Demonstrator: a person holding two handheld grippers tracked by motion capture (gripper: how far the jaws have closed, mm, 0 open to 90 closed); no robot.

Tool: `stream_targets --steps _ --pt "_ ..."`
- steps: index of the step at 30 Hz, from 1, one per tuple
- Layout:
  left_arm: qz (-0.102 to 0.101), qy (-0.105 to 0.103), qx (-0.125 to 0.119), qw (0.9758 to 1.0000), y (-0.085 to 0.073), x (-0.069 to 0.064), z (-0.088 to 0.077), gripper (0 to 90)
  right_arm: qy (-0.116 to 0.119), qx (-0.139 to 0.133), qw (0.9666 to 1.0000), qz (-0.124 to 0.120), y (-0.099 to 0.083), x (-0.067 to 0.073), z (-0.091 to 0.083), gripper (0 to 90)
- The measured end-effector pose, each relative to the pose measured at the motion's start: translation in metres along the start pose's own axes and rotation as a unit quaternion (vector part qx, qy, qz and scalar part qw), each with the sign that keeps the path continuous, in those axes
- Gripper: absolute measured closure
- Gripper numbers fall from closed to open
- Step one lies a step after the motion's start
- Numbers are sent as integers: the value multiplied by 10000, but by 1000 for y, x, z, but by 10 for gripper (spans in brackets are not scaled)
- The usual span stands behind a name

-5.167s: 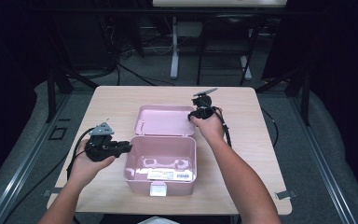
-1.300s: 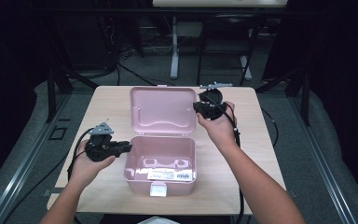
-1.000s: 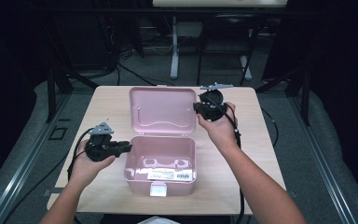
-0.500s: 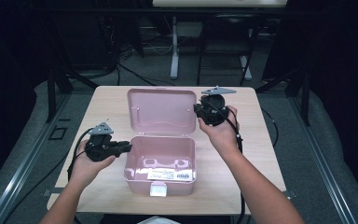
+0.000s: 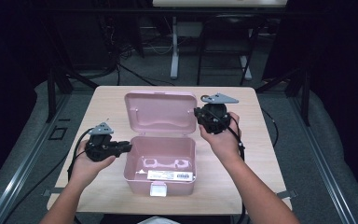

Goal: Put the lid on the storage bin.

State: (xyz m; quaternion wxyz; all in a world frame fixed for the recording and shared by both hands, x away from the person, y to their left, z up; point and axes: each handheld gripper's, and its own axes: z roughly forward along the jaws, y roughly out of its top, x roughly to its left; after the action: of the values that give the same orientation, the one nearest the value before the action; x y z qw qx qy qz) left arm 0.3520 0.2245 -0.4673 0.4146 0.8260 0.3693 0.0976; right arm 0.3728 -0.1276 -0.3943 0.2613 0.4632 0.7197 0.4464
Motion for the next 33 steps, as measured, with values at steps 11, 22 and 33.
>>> stream_targets --steps 11,22,33 --pt "-15 -1 -21 10000 0 0 0 764 39 -232 9997 -44 -11 4 -11 872" --pt "-36 -47 -24 10000 0 1 0 764 7 -477 9988 -98 -24 11 -21 873" --pt "-60 -45 -35 10000 0 1 0 764 51 -578 9983 -8 -32 15 -29 864"
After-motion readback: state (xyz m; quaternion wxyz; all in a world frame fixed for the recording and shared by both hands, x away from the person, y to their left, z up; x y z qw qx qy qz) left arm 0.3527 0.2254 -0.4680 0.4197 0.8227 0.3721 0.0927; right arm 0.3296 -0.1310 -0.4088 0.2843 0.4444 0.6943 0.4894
